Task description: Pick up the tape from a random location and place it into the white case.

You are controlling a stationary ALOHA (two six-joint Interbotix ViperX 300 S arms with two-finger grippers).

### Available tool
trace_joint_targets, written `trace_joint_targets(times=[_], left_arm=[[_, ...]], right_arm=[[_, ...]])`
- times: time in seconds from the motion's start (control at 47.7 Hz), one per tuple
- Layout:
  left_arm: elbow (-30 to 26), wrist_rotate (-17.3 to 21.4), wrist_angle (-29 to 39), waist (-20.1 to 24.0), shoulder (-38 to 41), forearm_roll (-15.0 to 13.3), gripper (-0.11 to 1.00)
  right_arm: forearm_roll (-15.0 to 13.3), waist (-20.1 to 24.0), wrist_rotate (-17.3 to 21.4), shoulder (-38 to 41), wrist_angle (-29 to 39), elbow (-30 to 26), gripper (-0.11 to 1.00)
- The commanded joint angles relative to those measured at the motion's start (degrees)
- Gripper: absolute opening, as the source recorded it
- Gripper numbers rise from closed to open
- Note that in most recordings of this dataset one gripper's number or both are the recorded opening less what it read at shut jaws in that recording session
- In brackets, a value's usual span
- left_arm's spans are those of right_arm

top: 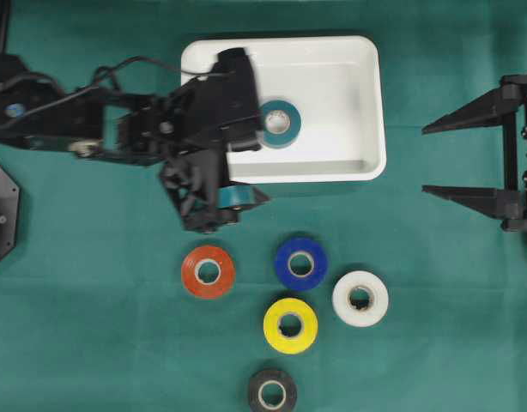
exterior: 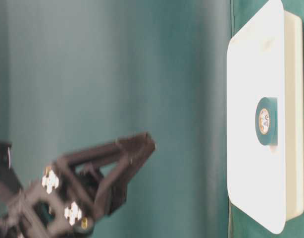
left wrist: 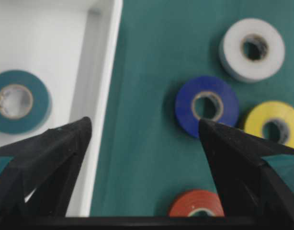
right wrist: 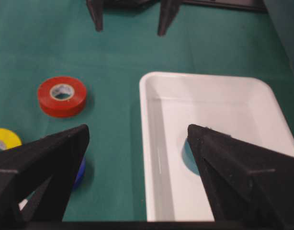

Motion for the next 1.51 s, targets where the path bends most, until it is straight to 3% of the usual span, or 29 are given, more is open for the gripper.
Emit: trace_joint_targets(times=[0.0, 0.168, 0.482, 0.776, 0.985, 1.488], left_arm=[[2.81, 0.09, -3.87, -0.09, -4.57, 0.09, 0.99], [11.43, 0.18, -10.99, 0.00, -12.13, 0.00, 0.99], [21.71, 0.26, -13.10, 0.00, -24.96, 0.09, 0.99], [29.53, 2.99, -15.64, 0.00, -31.55, 0.09, 0.99], [38.50, 2.81, -24.52, -0.09, -34.80, -0.18, 0.99], [41.04, 2.90, -26.46, -0.18, -36.56, -0.26, 0.99]], right_arm=[[0.09, 0.00, 0.09, -1.23, 0.53, -1.85, 0.93], [0.00, 0.00, 0.00, -3.08, 2.37, -2.11, 0.93], [-0.18, 0.00, -0.18, -4.13, 3.16, -2.11, 0.93], [-0.18, 0.00, -0.18, -3.96, 2.99, -1.49, 0.93], [-0.18, 0.00, -0.18, -3.52, 2.99, -0.62, 0.93], [0.09, 0.88, 0.18, -3.16, 3.34, -0.35, 0.93]])
